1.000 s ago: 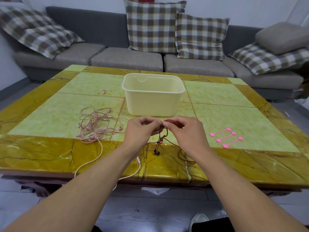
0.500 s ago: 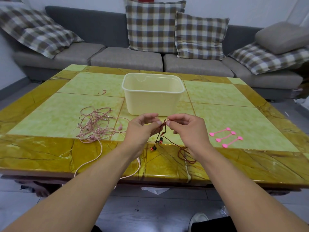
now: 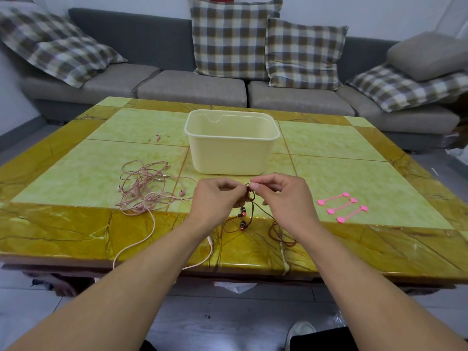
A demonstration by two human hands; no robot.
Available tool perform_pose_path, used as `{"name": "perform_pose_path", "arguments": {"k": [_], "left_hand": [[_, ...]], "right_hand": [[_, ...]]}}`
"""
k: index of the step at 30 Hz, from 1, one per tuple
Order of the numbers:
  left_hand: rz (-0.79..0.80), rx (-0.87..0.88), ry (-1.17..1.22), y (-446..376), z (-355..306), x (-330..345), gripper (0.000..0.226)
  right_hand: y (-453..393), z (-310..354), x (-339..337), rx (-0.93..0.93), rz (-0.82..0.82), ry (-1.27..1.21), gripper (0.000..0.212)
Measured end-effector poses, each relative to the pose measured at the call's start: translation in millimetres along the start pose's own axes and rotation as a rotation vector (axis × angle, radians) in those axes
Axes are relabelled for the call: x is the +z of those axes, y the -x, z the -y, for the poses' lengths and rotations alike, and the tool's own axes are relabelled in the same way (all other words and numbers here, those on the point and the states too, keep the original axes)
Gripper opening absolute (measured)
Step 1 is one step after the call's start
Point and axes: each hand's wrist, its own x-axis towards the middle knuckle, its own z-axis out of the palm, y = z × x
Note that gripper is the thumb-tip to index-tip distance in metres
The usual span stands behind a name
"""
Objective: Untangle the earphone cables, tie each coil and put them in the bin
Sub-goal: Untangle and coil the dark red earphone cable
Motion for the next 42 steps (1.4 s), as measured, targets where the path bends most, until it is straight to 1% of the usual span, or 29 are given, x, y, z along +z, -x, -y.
{"name": "perform_pose_path", "arguments": {"k": [2, 4, 6, 8, 9, 10, 11, 12, 13, 14, 16, 18, 20, 25, 27, 29, 32, 34, 42], "left_hand": [[0.009, 0.002, -0.021, -0.6, 0.6, 1.1, 0.004], [-0.014, 0.010, 0.006, -1.5, 0.2, 2.3, 0.004], [-0.034, 0.016, 0.076, -1.9, -0.2, 1.7, 0.003], [0.001, 0.021, 0.142, -2.2, 0.3, 1.2, 0.005], [0.026, 0.023, 0.172, -2.7, 0.8, 0.3, 0.006], [0.049, 0.024, 0.206, -3.4, 1.4, -0.3, 0.006], [0.068, 0.024, 0.241, -3.8, 1.5, -1.0, 0.006], [0.084, 0.026, 0.269, -4.0, 1.7, -1.6, 0.006], [0.097, 0.028, 0.285, -3.8, 1.5, -2.0, 0.006], [0.110, 0.031, 0.291, -3.7, 1.9, -2.3, 0.006], [0.131, 0.038, 0.278, -3.5, 3.3, -2.9, 0.007], [0.139, 0.043, 0.264, -4.0, 4.6, -3.4, 0.008], [0.134, 0.044, 0.262, -4.4, 4.2, -3.7, 0.009], [0.076, 0.043, 0.220, -4.5, 3.4, -4.3, 0.008], [0.046, 0.031, 0.195, -4.9, 3.2, -4.4, 0.005], [0.064, -0.001, 0.223, -4.7, 1.7, -4.7, 0.003], [0.132, -0.076, 0.341, -4.2, -0.7, -2.5, 0.014], [0.154, -0.086, 0.368, -4.1, -0.8, -1.2, 0.018], [0.180, -0.080, 0.408, -1.2, 1.8, 2.2, 0.012]], "right_hand": [[1.1, 1.1, 0.2, -0.026, -0.007, 0.024, 0.008], [1.0, 2.6, -0.7, -0.057, -0.007, 0.040, 0.007], [1.4, 5.6, -1.8, -0.054, 0.045, 0.009, 0.005], [1.1, 6.4, -2.5, -0.021, 0.111, -0.064, 0.015], [0.0, 6.6, -2.3, 0.008, 0.107, -0.111, 0.019], [-2.5, 4.5, -2.9, 0.028, 0.081, -0.143, 0.019], [-4.9, 2.5, -4.3, 0.040, 0.051, -0.143, 0.018], [-7.7, -1.3, -5.9, 0.043, 0.037, -0.107, 0.023], [-8.9, -3.6, -7.4, 0.047, 0.050, -0.068, 0.028], [-9.5, -5.9, -8.3, 0.044, 0.077, -0.033, 0.028], [-9.4, -8.3, -8.3, 0.050, 0.103, -0.014, 0.018], [-9.6, -9.0, -8.3, 0.057, 0.069, -0.030, 0.007], [-9.6, -9.1, -9.1, 0.072, 0.054, -0.062, 0.005], [-10.1, -7.8, -13.1, 0.104, 0.104, -0.171, 0.012], [-10.8, -8.6, -13.3, 0.094, 0.097, -0.182, 0.012], [-10.9, -9.3, -13.2, 0.062, 0.075, -0.146, 0.011], [-10.9, -10.9, -14.1, 0.023, 0.045, -0.085, 0.009], [-11.2, -10.9, -14.7, 0.018, 0.035, -0.065, 0.008], [-8.2, -9.5, -14.2, 0.021, 0.009, -0.050, 0.006]]}}
